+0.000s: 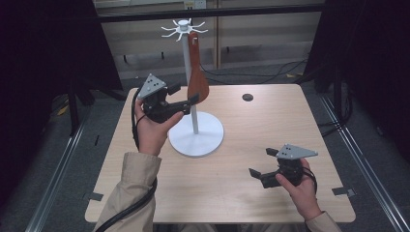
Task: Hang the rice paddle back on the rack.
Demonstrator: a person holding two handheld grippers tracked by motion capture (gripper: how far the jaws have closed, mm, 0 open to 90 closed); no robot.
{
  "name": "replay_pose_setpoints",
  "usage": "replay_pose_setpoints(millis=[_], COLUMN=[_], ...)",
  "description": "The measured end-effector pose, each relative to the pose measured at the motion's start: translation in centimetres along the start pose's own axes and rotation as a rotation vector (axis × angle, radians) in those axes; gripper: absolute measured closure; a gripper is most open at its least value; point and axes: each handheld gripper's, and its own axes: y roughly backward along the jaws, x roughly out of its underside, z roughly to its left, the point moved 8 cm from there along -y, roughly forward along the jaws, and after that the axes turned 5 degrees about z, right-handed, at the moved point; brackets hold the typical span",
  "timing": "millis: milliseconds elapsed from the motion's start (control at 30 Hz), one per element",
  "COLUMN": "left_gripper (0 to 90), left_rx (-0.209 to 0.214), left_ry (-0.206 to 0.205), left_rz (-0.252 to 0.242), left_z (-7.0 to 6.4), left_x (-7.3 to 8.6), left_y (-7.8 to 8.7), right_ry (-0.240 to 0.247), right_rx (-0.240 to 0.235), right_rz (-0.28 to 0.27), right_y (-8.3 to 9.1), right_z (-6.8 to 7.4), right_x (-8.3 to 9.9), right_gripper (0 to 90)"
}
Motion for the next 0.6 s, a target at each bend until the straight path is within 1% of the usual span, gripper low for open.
replay_pose_setpoints(millis=[67,100,233,267,333,367,433,467,500,533,600], left_gripper=[21.4,20.9,18.8,18.4,17.8,17.5,16.8,16.3,16.1,16.0,15.4], left_rx=[-0.01,-0.006,-0.018,-0.018,-0.024,-0.021,-0.032,-0.036,-0.025,-0.033,-0.028], left_ry=[0.004,0.012,0.036,0.033,0.04,0.046,0.042,0.042,0.047,0.053,0.07], left_rz=[0.005,0.007,0.017,0.029,0.036,0.032,0.051,0.051,0.045,0.051,0.044], left_z=[0.0,0.0,0.0,0.0,0.0,0.0,0.1,0.1,0.0,0.0,0.0], left_x=[1.1,1.6,4.1,4.8,6.0,6.4,7.4,7.8,8.1,8.3,8.7], left_y=[0.2,0.3,0.7,0.8,1.0,1.1,1.3,1.4,1.5,1.6,1.6], right_ry=[0.001,0.002,0.002,0.004,0.002,0.003,0.002,0.003,0.003,0.003,0.004], right_rx=[0.0,0.0,0.0,0.001,-0.001,0.0,-0.001,-0.001,0.001,0.001,0.002], right_rz=[-0.001,-0.002,0.0,0.001,0.0,0.0,-0.001,0.0,0.0,0.0,0.002], right_y=[0.0,0.0,0.0,0.0,0.0,0.0,0.0,0.0,0.0,0.0,0.0], right_z=[0.0,0.0,0.0,0.0,0.1,0.1,0.1,0.1,0.1,0.1,0.1], right_x=[0.0,0.0,0.0,0.0,0.0,0.0,0.0,0.0,0.0,0.0,0.0], right_gripper=[2.0,1.9,2.0,2.0,1.9,1.9,2.0,1.9,2.0,2.0,2.0])
